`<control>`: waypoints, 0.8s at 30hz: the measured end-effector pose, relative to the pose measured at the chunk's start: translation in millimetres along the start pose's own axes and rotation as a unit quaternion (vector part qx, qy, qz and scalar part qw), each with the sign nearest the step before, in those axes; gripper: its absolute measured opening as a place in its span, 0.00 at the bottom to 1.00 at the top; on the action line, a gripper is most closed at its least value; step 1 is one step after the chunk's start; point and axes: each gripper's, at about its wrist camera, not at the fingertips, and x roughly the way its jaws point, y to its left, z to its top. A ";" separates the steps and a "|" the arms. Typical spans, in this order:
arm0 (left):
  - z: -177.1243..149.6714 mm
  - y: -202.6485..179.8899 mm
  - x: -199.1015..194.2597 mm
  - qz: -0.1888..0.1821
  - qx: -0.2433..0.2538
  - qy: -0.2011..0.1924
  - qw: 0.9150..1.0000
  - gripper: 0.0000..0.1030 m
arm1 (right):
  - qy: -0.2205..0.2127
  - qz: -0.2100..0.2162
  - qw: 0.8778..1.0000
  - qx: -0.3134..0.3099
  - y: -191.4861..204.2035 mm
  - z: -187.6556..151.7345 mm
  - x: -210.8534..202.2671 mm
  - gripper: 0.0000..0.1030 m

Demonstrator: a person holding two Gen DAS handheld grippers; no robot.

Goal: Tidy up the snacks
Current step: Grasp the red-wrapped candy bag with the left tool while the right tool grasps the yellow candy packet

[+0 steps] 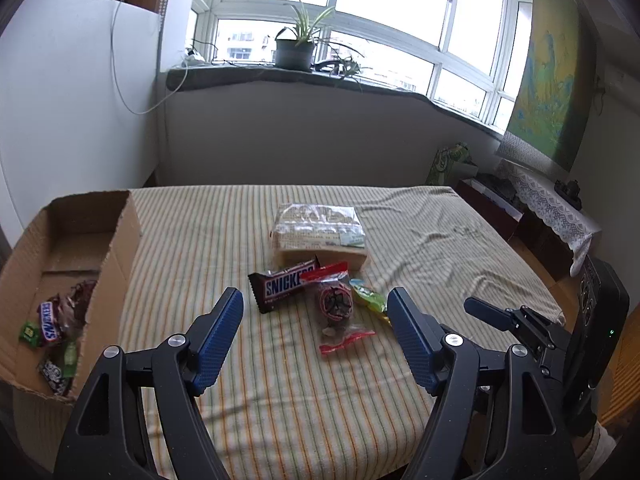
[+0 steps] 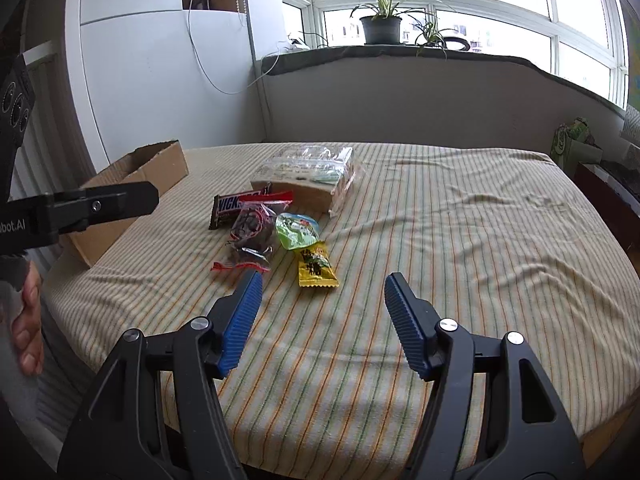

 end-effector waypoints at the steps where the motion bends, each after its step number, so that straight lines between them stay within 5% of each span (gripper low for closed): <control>1: -6.7 -0.1 6.7 -0.004 -0.002 0.010 1.000 0.72 | 0.008 -0.001 1.000 -0.001 0.0 -4.7 2.4 0.64; 10: -56.4 -1.8 47.6 -0.030 -0.025 0.079 0.996 0.72 | 0.044 -0.014 0.999 -0.021 3.3 -26.7 11.7 0.70; 24: -16.4 -0.8 93.9 -0.046 -0.030 0.106 0.993 0.72 | 0.104 -0.013 0.992 -0.069 6.3 15.3 62.2 0.72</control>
